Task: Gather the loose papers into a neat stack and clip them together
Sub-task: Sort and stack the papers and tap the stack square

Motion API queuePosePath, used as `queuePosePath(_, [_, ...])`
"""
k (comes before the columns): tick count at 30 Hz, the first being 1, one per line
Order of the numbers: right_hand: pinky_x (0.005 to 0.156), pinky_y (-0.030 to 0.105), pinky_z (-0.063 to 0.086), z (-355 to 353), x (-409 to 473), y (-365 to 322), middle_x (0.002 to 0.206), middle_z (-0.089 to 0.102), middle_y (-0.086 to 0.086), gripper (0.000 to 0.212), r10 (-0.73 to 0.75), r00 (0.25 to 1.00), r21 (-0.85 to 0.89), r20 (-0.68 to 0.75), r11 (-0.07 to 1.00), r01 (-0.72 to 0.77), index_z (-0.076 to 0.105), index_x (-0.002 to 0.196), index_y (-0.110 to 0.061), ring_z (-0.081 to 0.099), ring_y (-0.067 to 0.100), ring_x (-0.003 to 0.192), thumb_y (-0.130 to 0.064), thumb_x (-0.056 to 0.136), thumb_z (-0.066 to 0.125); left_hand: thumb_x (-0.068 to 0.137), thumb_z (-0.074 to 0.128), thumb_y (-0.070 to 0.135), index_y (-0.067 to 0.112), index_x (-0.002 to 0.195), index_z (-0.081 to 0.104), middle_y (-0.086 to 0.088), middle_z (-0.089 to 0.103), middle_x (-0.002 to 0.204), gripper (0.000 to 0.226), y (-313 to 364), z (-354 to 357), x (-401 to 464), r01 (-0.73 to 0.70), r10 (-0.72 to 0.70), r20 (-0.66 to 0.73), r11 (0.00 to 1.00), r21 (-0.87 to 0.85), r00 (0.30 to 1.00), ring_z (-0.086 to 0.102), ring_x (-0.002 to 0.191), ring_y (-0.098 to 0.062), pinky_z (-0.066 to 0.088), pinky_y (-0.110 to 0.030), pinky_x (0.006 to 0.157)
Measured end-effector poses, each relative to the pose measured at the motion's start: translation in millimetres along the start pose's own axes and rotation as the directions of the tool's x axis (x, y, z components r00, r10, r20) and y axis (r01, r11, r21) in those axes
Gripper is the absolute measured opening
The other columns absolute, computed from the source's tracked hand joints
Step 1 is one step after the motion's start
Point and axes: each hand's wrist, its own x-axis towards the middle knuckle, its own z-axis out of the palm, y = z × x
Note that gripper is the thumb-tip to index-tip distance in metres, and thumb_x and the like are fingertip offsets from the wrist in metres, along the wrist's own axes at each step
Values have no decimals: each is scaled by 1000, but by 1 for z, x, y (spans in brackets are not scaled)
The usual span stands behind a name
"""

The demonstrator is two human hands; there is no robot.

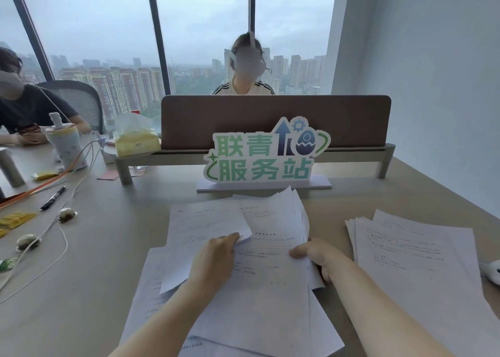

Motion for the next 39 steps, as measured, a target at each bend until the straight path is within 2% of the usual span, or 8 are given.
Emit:
queuePosePath(7, [92,33,35,-2,-8,-6,142,50,11,67,10,1000,51,7,999,-10,48,141,-6,45,32,134,-44,89,65,73,32,15,10,76,57,-9,62,70,25,41,18,-15,-96,103,138,994,-57,985,57,70,-35,48,-41,59])
queuePosePath(12, [87,44,56,3,1,-2,101,75,19,53,1,1000,28,23,1000,-2,71,112,0,70,37,95,-25,68,86,77,41,18,17,65,45,-8,55,64,13,57,20,-20,-103,121,229,991,-89,966,54,64,-30,34,-34,54])
queuePosePath(18, [85,47,56,2,1,-1,101,73,19,36,11,1000,-41,-15,999,-12,68,108,-1,68,38,92,0,73,78,88,44,56,27,102,74,14,72,106,44,49,9,-21,44,59,347,958,-283,936,65,97,-7,50,-24,86])
queuePosePath(22, [94,55,52,0,7,2,104,72,21,39,20,999,-38,-29,999,-21,67,106,-2,68,41,97,2,69,80,94,44,48,27,130,59,4,51,142,44,11,-1,-9,227,-232,213,973,46,949,42,134,-22,33,-36,110])
queuePosePath(25, [95,54,52,-3,9,3,105,73,19,45,14,999,-33,-30,999,-15,67,111,0,68,39,97,1,68,81,88,36,57,30,143,38,-5,28,154,61,-21,-17,-9,518,-572,254,817,252,780,22,141,-37,25,-58,110])
queuePosePath(29, [94,52,52,-4,9,4,107,72,19,44,5,1000,-36,-31,999,-6,65,111,0,67,38,98,1,70,80,81,37,64,31,140,37,-12,26,153,68,-51,-35,-15,692,-748,188,661,292,636,19,138,-43,23,-63,106])
queuePosePath(34, [73,38,53,-2,6,0,101,72,15,40,-5,1000,-50,19,999,6,66,110,-2,67,34,91,-2,73,80,85,40,57,30,151,23,-12,24,156,73,-68,-39,-22,650,-685,197,728,219,701,24,139,-38,27,-49,113])
queuePosePath(39, [85,38,50,9,4,-3,105,74,9,45,1,998,-97,69,995,6,70,107,-9,66,30,98,-14,66,88,93,36,42,27,154,12,-11,19,159,67,-40,-40,-16,568,-601,290,799,199,744,16,144,-34,19,-43,115])
